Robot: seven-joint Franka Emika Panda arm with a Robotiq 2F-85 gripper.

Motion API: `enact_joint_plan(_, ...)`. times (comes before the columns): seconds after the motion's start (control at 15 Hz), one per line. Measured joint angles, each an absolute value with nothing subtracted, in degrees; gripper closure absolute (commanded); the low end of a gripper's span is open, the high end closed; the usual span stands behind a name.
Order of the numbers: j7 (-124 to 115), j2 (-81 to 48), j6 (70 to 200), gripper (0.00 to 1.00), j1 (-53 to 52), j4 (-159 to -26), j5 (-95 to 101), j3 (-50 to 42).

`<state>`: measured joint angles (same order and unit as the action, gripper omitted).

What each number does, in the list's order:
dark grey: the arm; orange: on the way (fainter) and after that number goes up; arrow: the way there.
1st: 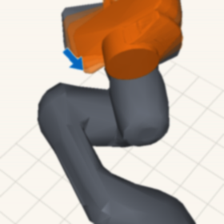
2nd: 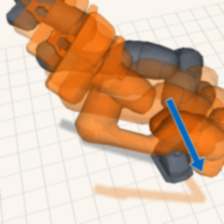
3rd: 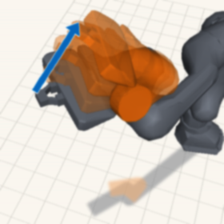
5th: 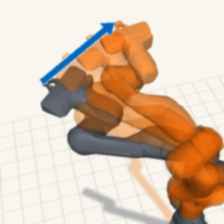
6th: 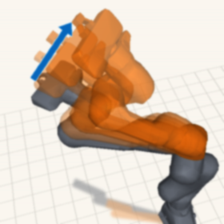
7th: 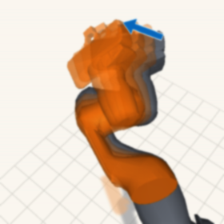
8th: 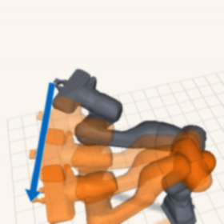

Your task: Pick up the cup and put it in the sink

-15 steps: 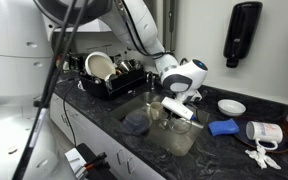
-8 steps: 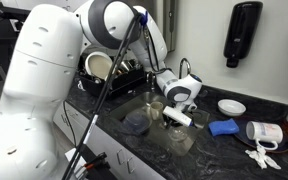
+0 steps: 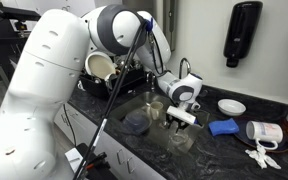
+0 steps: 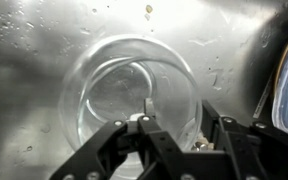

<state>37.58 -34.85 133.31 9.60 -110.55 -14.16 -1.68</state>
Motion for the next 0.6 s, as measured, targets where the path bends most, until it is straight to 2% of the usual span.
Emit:
enact_joint_plan(0.2, 36.3, -31.8, 133.4, 0.01, 10.7, -111.4, -12.8, -1.7)
enact_joint_plan(0.6, 35.7, -20.7, 133.5, 0.00, 12.4, -117.3, -11.5, -2.4)
